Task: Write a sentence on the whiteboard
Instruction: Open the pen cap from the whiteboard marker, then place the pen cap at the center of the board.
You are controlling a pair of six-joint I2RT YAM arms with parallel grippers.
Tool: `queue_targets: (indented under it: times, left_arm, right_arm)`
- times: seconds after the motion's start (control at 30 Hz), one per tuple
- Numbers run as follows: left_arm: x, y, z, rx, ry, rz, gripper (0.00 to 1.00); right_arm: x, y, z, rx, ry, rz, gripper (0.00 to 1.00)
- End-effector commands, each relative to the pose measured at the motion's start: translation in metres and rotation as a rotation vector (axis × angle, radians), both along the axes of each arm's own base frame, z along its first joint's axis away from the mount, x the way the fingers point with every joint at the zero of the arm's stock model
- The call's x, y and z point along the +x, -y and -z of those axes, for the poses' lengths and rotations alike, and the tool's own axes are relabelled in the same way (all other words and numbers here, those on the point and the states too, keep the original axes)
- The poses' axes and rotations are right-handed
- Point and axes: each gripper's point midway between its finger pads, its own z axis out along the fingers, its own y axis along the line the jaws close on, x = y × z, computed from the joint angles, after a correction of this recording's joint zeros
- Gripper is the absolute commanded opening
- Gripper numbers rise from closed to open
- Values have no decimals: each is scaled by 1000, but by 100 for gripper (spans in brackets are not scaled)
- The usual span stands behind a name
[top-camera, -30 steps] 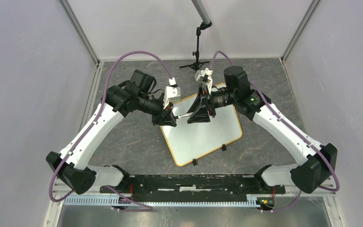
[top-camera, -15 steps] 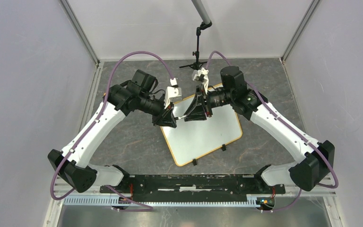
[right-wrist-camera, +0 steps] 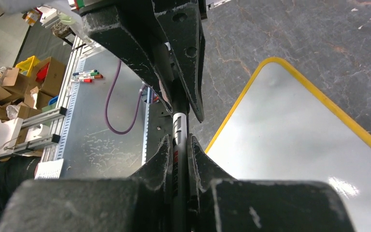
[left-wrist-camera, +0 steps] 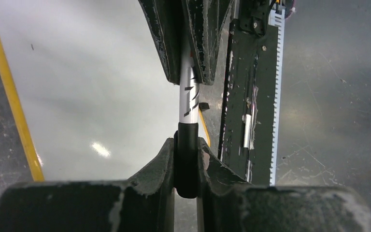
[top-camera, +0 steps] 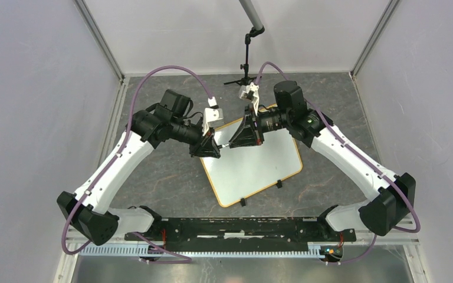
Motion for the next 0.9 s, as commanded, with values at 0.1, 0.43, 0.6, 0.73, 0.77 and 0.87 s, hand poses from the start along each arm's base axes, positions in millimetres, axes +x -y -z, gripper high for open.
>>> queue_targets:
  times: [0.1, 0.43, 0.6, 0.73, 0.77, 0.87]
  left_arm:
    - [2, -37, 6, 13, -1, -110, 2]
    - [24, -82, -1, 1, 9, -311, 2]
    - [79, -135, 13, 50, -32, -647, 2]
    - [103, -193, 65, 246, -123, -847, 2]
    - [104, -204, 81, 300, -140, -867, 2]
    - [102, -231, 127, 448, -170, -916, 2]
  right_arm:
    - [35, 37, -34, 35, 115, 85, 0]
    - [69, 90, -51, 43, 172, 202, 0]
    - [70, 104, -40, 32, 175, 235, 0]
    - [68, 110, -25, -14, 189, 263, 0]
    - [67, 112, -19, -30, 196, 267, 0]
    - [64, 118, -6, -72, 212, 285, 0]
